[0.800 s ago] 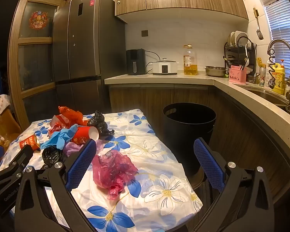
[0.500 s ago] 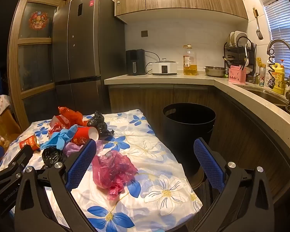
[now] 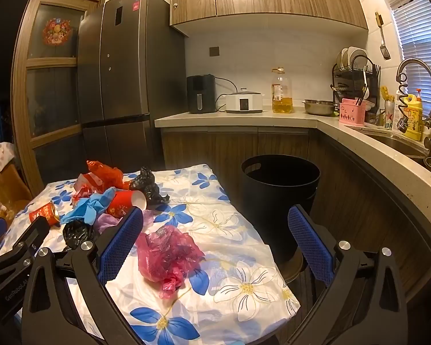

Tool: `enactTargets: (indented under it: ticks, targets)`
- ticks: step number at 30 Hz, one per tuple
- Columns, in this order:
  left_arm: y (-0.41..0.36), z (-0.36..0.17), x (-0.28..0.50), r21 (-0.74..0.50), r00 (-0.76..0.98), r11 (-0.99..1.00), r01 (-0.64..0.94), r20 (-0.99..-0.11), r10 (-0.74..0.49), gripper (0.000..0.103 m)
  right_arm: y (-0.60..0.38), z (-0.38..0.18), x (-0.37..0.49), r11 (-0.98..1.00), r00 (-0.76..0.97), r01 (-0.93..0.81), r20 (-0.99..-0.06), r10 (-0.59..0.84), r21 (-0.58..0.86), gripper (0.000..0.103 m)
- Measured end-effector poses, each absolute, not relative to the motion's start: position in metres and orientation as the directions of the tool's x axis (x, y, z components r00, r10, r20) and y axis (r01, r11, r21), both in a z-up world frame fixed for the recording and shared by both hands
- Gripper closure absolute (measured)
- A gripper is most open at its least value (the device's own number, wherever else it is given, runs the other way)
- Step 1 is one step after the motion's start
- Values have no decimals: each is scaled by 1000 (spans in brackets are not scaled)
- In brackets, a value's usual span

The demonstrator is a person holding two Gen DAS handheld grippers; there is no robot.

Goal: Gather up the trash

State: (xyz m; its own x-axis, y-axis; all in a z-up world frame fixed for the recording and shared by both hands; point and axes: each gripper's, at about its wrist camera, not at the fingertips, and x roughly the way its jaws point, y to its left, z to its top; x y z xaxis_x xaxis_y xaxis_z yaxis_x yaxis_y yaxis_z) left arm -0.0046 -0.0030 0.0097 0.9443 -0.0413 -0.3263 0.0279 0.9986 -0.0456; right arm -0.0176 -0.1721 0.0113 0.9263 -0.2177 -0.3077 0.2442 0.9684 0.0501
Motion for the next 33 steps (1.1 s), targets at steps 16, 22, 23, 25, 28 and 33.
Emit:
enactTargets:
  ticks: [16, 22, 23, 25, 28, 33]
  targets:
    - [-8, 12, -4, -50, 946, 998, 34, -321, -49, 4, -174, 11, -18, 968, 927, 245, -304, -219, 50, 5]
    - [-8, 12, -4, -50, 946, 998, 34, -321, -48, 4, -172, 14, -18, 969, 927, 243, -305, -217, 48, 5]
    - [-9, 12, -4, -49, 946, 998, 33, -321, -47, 4, -172, 14, -18, 969, 927, 242, -305, -217, 48, 5]
    - [-7, 12, -4, -49, 946, 998, 34, -321, -48, 4, -172, 15, -18, 969, 928, 243, -303, -218, 47, 5]
    - [-8, 12, -3, -49, 945, 998, 37, -322, -51, 5, -173, 16, -17, 970, 928, 240, -305, -214, 48, 5]
    - [-9, 12, -2, -61, 945, 997, 45, -322, -62, 4, -173, 16, -17, 970, 929, 236, -304, -211, 48, 5]
